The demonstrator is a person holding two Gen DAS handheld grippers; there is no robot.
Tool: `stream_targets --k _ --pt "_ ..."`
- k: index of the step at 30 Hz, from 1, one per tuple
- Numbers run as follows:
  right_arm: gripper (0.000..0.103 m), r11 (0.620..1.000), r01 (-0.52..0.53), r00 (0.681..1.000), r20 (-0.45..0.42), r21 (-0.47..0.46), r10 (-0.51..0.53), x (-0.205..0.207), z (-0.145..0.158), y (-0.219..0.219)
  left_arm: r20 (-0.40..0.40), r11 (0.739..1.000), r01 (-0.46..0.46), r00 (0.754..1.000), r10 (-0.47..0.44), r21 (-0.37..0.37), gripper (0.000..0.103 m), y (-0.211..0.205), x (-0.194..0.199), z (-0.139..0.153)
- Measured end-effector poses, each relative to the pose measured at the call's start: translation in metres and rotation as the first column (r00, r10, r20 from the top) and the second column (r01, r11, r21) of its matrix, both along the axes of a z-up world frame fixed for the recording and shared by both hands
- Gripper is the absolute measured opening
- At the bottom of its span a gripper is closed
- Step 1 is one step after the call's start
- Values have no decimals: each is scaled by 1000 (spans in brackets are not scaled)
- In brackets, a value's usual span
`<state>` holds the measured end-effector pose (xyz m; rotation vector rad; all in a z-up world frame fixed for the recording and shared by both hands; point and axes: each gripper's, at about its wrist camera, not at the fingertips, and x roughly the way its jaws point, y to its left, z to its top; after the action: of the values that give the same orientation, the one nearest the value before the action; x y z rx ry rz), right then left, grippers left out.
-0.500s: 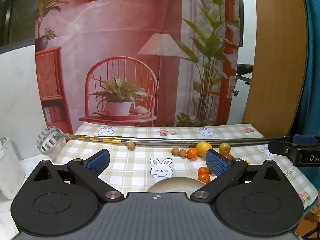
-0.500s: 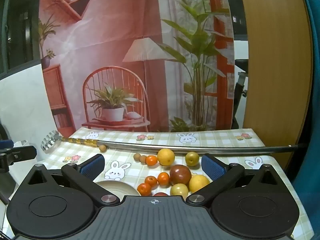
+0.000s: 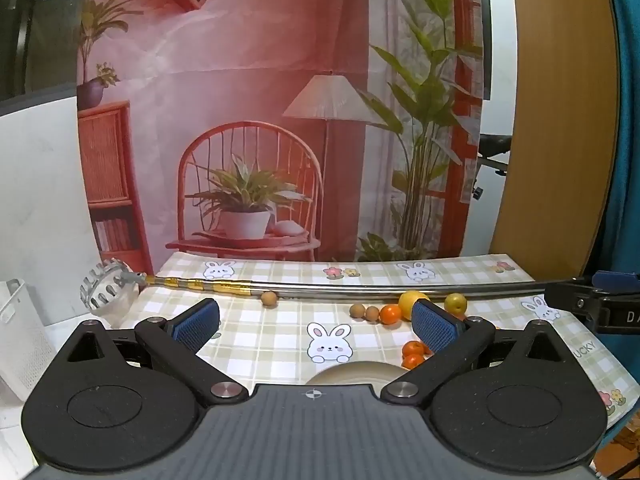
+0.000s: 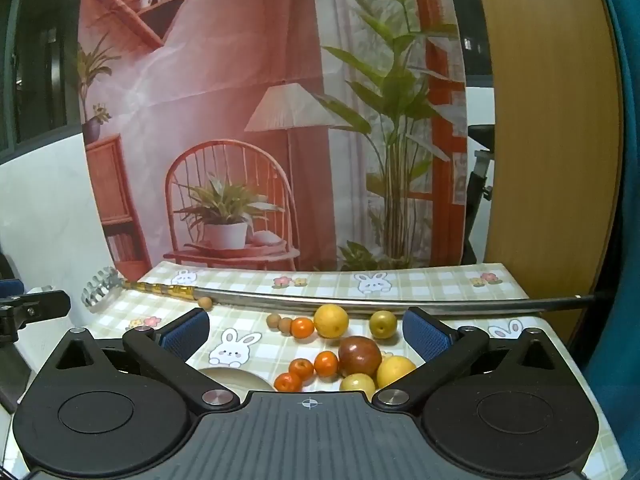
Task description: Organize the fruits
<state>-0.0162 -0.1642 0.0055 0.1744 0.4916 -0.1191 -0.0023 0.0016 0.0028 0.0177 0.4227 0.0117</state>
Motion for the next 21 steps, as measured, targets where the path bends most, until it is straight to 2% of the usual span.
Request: stream_targets --k 13,21 --pt "103 1000 15 998 59 -1 -15 -8 6 -4 72 1000 3 997 -4 19 103 -4 -10 0" --pt "103 1000 30 996 84 0 -30 -12 8 -5 95 1000 16 995 -16 3 103 0 -13 3"
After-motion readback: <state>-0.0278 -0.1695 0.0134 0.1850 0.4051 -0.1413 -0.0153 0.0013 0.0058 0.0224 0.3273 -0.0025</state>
